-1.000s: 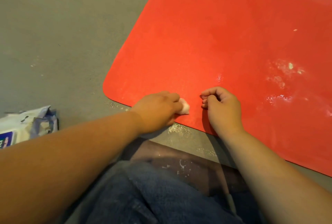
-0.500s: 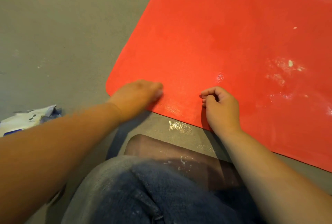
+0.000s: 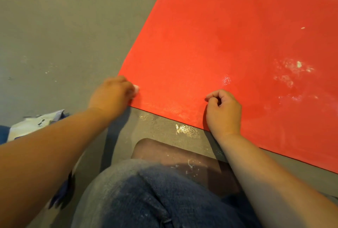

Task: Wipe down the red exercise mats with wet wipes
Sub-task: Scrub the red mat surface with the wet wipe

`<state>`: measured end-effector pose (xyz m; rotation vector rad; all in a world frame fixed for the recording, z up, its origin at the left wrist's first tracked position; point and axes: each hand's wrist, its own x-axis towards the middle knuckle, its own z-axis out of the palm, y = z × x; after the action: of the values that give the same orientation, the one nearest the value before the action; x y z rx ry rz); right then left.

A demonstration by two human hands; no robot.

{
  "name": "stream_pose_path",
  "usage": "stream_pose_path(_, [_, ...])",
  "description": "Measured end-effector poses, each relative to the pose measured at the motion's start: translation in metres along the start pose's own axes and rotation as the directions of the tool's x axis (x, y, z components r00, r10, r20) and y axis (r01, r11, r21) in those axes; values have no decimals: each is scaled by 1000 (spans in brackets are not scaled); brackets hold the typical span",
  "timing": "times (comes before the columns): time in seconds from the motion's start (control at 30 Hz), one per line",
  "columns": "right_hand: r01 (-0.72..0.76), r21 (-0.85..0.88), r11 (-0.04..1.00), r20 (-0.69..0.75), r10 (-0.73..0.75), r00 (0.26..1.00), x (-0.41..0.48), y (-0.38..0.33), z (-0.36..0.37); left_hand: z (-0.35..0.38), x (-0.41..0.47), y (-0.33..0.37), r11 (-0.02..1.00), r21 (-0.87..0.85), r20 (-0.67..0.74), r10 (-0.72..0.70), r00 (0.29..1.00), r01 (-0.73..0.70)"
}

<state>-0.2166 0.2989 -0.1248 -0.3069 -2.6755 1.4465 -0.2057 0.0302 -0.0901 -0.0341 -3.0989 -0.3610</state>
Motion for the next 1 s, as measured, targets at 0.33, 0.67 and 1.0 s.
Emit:
stream_pose_path(0.33, [86, -87, 992, 12, -86, 996, -2, 1, 1, -1, -12, 1, 989, -95, 87, 119, 989, -111])
stream_pose_path(0.67, [99, -106, 989, 47, -95, 994, -2, 3, -2, 11, -16, 91, 795, -164, 381, 597, 706, -584])
stream_pose_path(1.0, [139, -140, 980, 80, -129, 988, -3, 2, 1, 11, 11, 47, 996, 20, 159, 86, 983, -91])
